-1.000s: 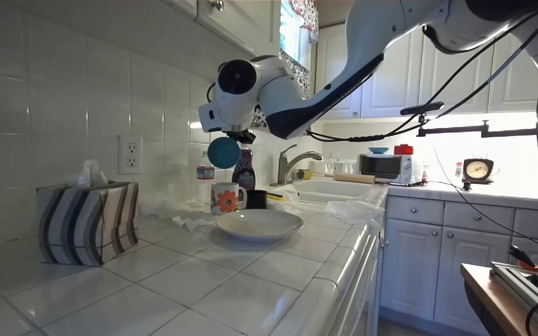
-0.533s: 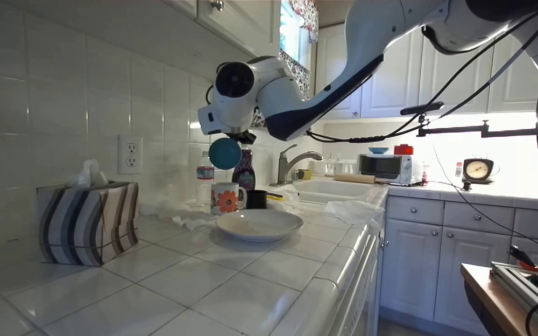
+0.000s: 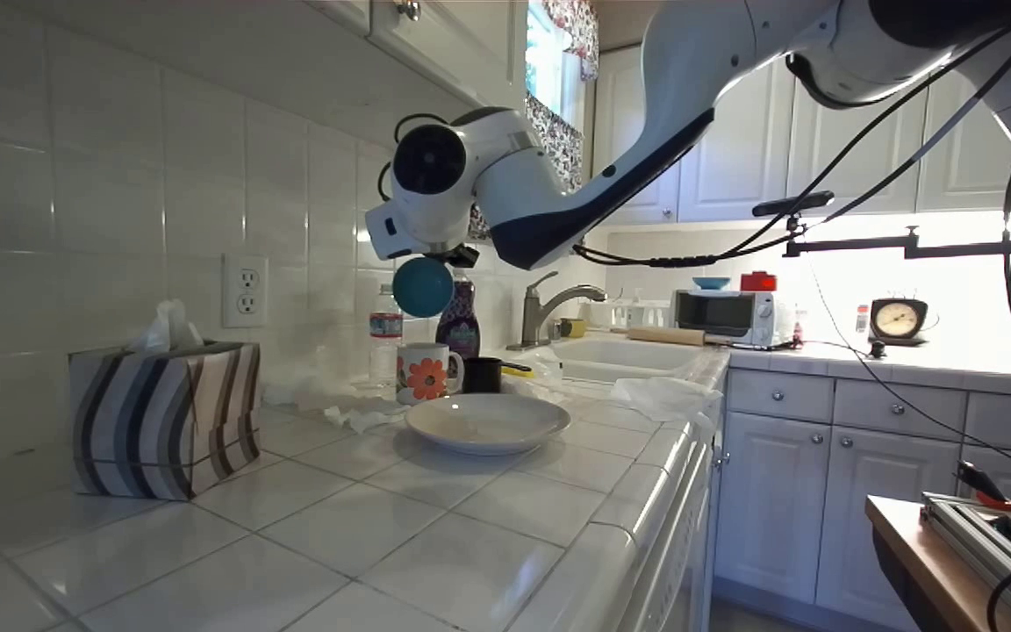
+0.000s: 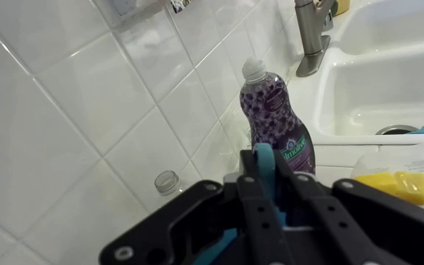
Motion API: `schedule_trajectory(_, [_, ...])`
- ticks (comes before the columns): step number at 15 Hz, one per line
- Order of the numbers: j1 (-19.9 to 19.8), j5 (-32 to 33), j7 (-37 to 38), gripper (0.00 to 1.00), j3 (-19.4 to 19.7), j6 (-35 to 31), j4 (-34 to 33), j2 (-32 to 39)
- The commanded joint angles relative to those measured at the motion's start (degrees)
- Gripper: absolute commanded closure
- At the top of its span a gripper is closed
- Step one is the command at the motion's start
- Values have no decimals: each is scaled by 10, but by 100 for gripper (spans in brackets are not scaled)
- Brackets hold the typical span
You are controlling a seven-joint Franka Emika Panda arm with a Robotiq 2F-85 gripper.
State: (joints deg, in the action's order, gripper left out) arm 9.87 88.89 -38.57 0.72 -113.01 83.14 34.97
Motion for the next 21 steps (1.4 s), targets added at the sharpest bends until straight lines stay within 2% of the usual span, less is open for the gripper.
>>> schedule_trajectory(1, [4, 22, -29, 97, -3, 27, -34, 23])
schedule_trajectory(13, [25, 46, -92, 97, 1, 80, -100, 69])
schedule_trajectory(21, [37, 61, -105, 97, 4, 98, -125, 88])
